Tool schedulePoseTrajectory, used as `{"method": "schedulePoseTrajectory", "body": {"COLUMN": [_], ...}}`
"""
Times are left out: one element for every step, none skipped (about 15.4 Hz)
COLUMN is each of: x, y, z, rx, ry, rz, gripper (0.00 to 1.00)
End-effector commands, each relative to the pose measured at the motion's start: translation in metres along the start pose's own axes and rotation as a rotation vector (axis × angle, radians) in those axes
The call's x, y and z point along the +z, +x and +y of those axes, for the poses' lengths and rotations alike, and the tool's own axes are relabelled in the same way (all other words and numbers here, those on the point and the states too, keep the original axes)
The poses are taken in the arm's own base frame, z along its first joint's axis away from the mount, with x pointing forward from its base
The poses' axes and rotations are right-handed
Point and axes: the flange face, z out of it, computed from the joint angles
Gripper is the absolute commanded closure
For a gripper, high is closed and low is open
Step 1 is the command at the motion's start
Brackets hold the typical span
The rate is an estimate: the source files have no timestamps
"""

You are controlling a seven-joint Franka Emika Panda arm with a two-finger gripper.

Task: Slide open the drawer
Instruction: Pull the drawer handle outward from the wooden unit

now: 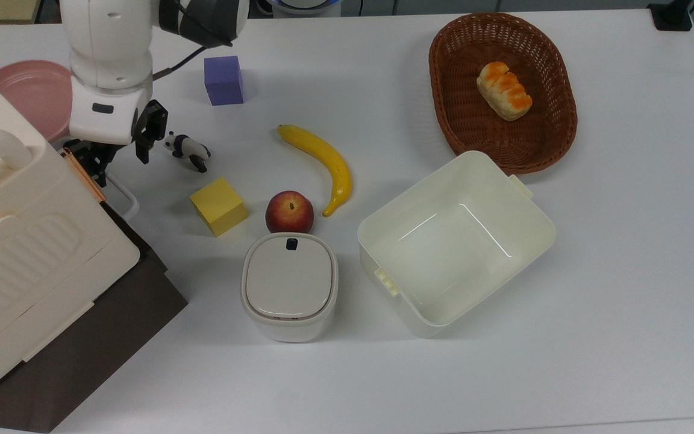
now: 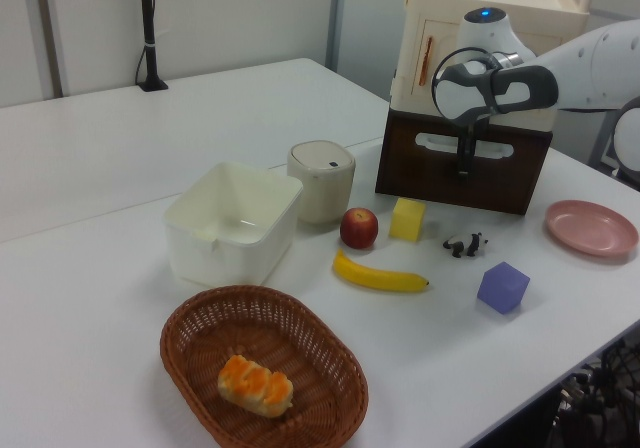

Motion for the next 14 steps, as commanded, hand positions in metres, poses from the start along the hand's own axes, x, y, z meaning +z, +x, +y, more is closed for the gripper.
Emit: {"method": "schedulePoseTrajectory", "body": {"x": [-0.002, -0.009, -0.009, -0.013, -0.013, -0.013, -0.013, -0.014, -0.015, -0.017, -0.016, -0.017, -0.02, -0.02], "y": [0.007, 0.01, 0.011, 0.012, 0.016, 0.017, 0.018, 0.02, 0.025, 0.028, 0.029, 0.033, 0.038, 0.041], "z": [-0.019, -0.022, -0.027, -0.03, -0.037, -0.04, -0.04, -0.042, -0.046, -0.048, -0.05, -0.053, -0.06, -0.065], "rx": [-0.044, -0.051, -0.055, -0.061, -0.07, -0.074, -0.076, -0.08, -0.089, -0.085, -0.078, -0.079, -0.087, -0.095], "ry": [0.021, 0.018, 0.029, 0.032, 0.039, 0.041, 0.042, 0.046, 0.045, 0.045, 0.054, 0.057, 0.062, 0.067], "rz": [-0.014, -0.007, -0.009, -0.006, -0.004, -0.002, -0.003, -0.004, -0.002, -0.001, -0.007, -0.008, -0.005, -0.006], "gripper": [0.27, 0.27, 0.27, 0.27, 0.27, 0.27, 0.27, 0.27, 0.27, 0.27, 0.27, 0.27, 0.27, 0.27]}}
